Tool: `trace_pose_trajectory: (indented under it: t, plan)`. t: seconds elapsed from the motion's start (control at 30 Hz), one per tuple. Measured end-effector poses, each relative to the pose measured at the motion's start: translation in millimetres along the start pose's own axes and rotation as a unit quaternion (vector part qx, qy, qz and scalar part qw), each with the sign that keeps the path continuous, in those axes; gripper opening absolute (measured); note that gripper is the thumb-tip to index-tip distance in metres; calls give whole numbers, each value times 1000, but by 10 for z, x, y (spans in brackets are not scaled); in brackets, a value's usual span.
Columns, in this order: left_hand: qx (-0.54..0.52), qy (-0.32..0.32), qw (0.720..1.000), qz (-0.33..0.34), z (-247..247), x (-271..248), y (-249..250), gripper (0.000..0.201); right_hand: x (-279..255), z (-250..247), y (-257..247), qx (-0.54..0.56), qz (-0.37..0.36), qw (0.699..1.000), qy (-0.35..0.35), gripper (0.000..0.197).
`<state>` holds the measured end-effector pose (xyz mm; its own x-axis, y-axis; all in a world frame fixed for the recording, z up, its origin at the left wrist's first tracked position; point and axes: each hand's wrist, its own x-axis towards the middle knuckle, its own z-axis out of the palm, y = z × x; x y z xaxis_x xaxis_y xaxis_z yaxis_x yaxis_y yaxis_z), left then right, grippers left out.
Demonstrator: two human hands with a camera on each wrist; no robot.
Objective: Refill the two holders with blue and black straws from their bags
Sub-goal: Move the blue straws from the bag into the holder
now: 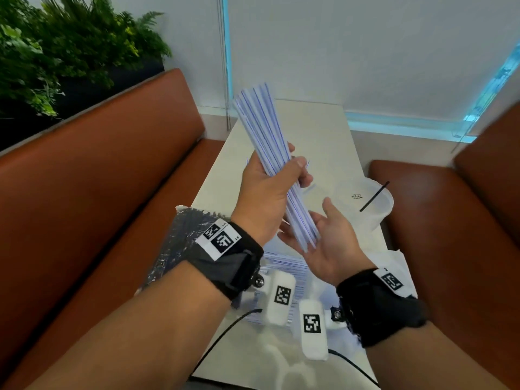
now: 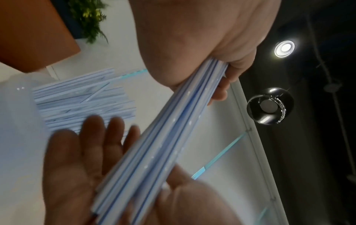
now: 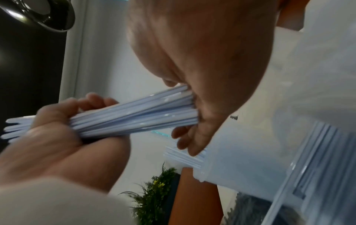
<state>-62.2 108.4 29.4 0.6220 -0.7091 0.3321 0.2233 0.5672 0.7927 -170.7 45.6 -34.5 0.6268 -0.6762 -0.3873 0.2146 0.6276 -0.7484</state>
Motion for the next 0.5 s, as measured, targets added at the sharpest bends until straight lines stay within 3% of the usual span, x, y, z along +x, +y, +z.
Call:
trace_pose_trajectory:
  t: [0.07, 0.13, 0.2, 0.27, 0.33, 0.37, 0.43, 0.5]
  plan:
    - [-25, 19, 999, -1, -13, 25, 22, 18, 33, -54, -14, 22, -15, 1000, 11, 73]
    - [-29, 32, 999, -5, -9, 28, 30, 18, 40, -65, -21, 4, -9, 1000, -30, 76]
    - [-9, 31, 999, -24, 2, 5, 12, 18, 16, -18, -9, -64, -5, 995, -78, 77]
    - [0, 31, 999, -26, -40, 23, 8, 19, 12, -7, -4, -184, -89, 976, -78, 59]
    - [1, 44, 999, -30, -97, 58, 10, 19, 4, -20, -41, -315, -218, 918, -99, 35]
    - [8, 48, 998, -36, -102, 50, 2, 19, -8, -7, -51, -386, -244, 880, -131, 34]
    - [26, 45, 997, -50, -93, 3, -37, 18, -8, 44, -24, -501, -235, 819, -152, 24]
    - [28, 39, 997, -56, -104, 2, -24, 19, 18, 85, 4, -555, -244, 788, -108, 21]
